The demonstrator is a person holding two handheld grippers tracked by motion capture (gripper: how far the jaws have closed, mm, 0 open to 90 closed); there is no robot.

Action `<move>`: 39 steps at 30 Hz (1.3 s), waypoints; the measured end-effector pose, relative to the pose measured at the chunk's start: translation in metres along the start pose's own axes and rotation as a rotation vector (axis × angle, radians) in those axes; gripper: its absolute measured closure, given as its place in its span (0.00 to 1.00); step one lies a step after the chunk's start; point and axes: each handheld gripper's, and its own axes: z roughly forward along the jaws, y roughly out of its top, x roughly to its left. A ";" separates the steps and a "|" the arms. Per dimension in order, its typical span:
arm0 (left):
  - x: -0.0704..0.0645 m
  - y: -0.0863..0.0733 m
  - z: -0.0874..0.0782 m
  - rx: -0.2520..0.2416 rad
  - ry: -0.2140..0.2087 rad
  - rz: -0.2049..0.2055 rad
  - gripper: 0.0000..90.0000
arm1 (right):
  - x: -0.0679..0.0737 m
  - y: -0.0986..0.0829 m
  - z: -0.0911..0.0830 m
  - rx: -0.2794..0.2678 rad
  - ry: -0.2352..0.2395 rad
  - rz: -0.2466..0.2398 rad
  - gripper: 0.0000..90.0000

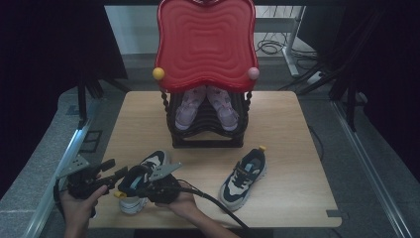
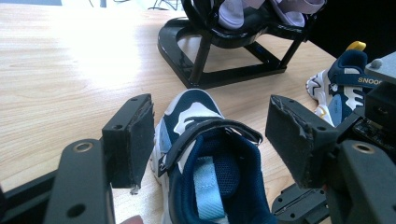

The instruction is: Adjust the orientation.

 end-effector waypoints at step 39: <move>-0.009 0.001 0.007 0.012 -0.013 0.005 0.36 | -0.001 -0.024 -0.165 -0.067 -0.225 -0.021 1.00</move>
